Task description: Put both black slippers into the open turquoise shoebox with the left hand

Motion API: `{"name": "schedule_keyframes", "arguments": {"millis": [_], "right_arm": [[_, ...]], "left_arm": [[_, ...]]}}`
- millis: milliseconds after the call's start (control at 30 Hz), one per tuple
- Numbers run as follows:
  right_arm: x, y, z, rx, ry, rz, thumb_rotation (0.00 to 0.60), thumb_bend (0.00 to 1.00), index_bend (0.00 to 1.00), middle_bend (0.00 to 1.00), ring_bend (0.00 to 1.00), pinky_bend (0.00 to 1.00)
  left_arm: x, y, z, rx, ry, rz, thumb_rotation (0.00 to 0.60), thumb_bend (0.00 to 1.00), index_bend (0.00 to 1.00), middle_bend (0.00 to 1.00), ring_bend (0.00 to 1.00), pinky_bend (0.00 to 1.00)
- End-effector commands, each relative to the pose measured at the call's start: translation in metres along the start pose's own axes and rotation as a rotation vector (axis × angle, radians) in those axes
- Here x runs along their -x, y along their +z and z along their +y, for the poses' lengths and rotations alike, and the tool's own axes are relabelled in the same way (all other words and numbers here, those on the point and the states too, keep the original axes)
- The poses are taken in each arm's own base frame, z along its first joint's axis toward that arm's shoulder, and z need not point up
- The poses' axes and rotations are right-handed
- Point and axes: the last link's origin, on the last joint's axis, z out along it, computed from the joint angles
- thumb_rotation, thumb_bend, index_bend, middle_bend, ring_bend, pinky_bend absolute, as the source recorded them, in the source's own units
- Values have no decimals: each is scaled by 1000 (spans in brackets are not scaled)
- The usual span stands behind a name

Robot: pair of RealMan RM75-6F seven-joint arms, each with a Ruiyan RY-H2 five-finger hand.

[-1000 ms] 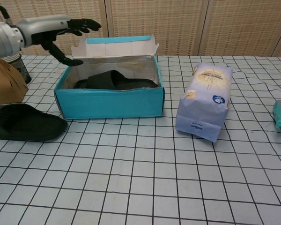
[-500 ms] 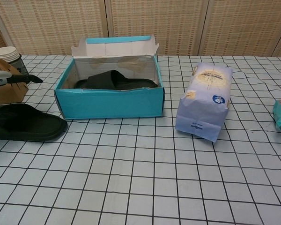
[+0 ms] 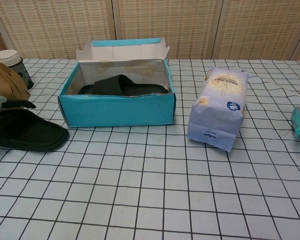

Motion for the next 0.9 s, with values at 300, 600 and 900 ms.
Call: {"name": "schedule_keyframes", "arguments": {"millis": [300, 600, 900], "right_arm": [[0, -1, 0, -1, 2, 1, 600, 181, 0, 0, 0, 0], [-1, -1, 1, 0, 3, 3, 600, 181, 0, 0, 0, 0], [-1, -2, 0, -4, 3, 2, 600, 180, 0, 0, 0, 0]], "left_arm": [[18, 12, 0, -22, 22, 72, 600, 302, 0, 9, 23, 143], [22, 7, -2, -32, 31, 125, 600, 444, 433, 538, 506, 523], [16, -16, -13, -57, 27, 157, 600, 482, 467, 572, 541, 570]]}}
